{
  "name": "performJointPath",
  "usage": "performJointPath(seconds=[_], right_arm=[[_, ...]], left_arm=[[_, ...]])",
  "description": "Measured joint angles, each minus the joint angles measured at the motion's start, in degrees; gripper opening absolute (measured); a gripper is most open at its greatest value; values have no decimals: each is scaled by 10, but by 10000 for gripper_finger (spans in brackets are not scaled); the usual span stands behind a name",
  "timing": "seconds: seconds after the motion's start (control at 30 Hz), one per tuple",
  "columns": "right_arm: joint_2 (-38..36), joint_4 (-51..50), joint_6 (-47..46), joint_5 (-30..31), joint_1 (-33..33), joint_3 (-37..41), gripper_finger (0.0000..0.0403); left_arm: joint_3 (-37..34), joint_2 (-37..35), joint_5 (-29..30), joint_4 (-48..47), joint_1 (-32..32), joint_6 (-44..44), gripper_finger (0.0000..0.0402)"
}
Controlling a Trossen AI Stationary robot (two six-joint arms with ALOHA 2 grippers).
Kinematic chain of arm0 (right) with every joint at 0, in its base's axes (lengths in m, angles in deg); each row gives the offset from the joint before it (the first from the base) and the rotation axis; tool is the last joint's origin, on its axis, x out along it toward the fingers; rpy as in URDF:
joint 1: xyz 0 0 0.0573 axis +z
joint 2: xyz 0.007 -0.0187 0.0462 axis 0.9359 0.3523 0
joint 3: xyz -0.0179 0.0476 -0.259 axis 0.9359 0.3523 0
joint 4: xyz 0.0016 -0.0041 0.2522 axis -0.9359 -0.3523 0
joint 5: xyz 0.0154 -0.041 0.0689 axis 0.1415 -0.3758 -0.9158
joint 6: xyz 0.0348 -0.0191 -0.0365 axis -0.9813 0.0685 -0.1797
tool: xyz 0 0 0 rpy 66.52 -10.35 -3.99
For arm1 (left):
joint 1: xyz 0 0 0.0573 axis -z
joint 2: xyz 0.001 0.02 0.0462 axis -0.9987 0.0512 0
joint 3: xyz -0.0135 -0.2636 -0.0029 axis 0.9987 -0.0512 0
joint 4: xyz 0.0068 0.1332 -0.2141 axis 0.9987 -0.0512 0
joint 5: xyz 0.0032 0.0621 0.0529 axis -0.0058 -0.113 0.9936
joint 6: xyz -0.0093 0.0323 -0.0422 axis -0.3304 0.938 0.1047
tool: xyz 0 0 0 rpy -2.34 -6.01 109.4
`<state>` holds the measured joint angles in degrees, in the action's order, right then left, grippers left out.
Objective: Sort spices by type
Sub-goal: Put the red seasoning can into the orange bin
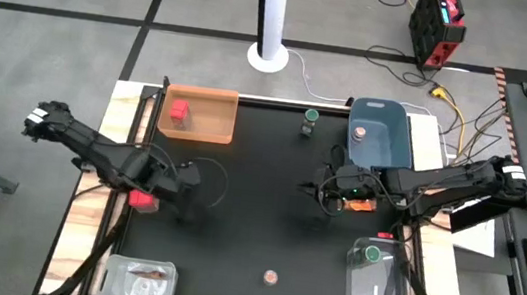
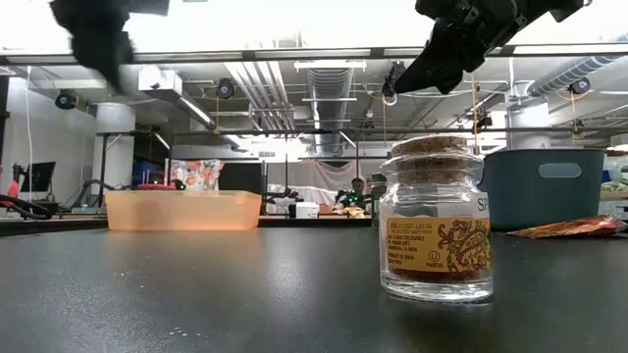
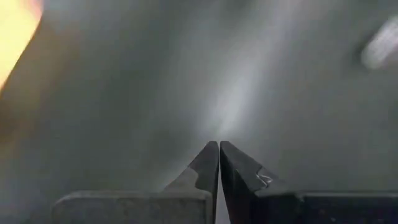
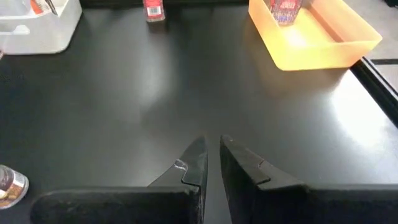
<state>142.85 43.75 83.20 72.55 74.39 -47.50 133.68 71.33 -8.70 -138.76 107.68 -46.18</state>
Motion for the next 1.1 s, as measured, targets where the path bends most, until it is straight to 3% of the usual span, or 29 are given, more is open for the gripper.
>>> performJointPath(seconds=[0.1,0.2,0.33,0.57,0.67,0.97,1.1], right_arm=[[0,0,-1,0,0,2,34],[0,13,-1,0,0,6,34],[0,47,10,0,0,20,34],[0,56,20,-1,0,29,34],[0,58,26,-1,0,29,34],[0,70,32,-1,0,29,34],[0,77,37,-1,0,29,34]], left_arm=[[71,36,-64,-190,3,31,0],[101,41,-68,-280,25,101,0],[78,-18,-55,-250,52,124,0],[-35,-154,-56,-238,105,-30,0],[-84,-189,-57,-218,109,-54,0],[-165,-203,-95,-196,108,-38,2],[-172,-201,-97,-164,108,-28,31]])
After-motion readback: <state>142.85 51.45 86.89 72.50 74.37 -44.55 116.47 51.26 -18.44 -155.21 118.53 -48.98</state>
